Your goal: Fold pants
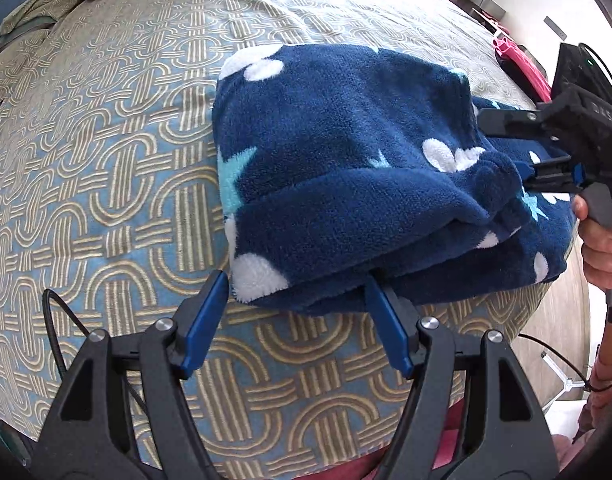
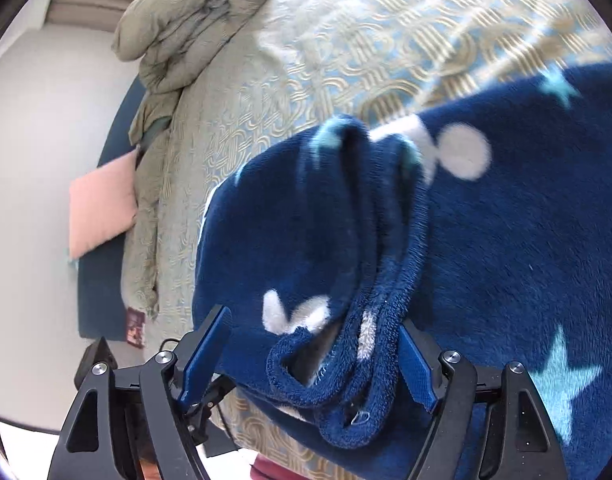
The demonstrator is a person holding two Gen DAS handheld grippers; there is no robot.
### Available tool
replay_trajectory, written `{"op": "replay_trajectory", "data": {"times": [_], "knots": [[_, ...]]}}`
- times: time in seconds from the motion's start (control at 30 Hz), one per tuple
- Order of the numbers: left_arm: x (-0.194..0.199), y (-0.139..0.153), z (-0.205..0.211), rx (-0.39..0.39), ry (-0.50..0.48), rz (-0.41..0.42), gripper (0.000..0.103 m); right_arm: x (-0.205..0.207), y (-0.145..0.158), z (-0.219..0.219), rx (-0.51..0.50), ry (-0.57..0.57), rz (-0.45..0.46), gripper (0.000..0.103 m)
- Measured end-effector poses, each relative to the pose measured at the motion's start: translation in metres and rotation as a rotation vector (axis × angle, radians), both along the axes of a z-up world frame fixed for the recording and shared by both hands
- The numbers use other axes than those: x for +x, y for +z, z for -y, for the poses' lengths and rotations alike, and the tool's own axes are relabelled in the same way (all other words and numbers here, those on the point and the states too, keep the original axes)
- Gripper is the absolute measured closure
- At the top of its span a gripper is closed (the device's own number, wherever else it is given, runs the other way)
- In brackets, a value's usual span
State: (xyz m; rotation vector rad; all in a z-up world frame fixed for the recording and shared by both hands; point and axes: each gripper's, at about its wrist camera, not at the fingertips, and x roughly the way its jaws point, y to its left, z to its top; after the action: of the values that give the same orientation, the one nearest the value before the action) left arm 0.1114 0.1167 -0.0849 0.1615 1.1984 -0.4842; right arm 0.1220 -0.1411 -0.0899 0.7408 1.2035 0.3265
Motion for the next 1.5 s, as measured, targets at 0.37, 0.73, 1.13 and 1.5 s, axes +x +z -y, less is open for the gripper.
{"op": "replay_trajectory", "data": {"times": [0.37, 0.73, 1.13, 1.5], "knots": [[0.005, -0.012, -0.001, 0.005, 0.049, -0.041, 0.032, 0.017, 0.022, -0.018, -0.091, 0.043, 0.074, 0.089], [0.004, 0.002, 0.019, -0.007, 0.029, -0.022, 0.032, -0.02, 0.077, 0.058, -0.151, -0.026, 0.157, 0.088], [0.002, 0.003, 0.033, 0.021, 0.0, -0.026, 0.032, -0.035, -0.004, 0.113, -0.093, -0.106, -0.062, 0.079], [-0.005, 0.009, 0.039, -0.029, -0.045, -0.01, 0.054, -0.037, 0.022, 0.099, -0.229, -0.059, 0.044, 0.079]]}}
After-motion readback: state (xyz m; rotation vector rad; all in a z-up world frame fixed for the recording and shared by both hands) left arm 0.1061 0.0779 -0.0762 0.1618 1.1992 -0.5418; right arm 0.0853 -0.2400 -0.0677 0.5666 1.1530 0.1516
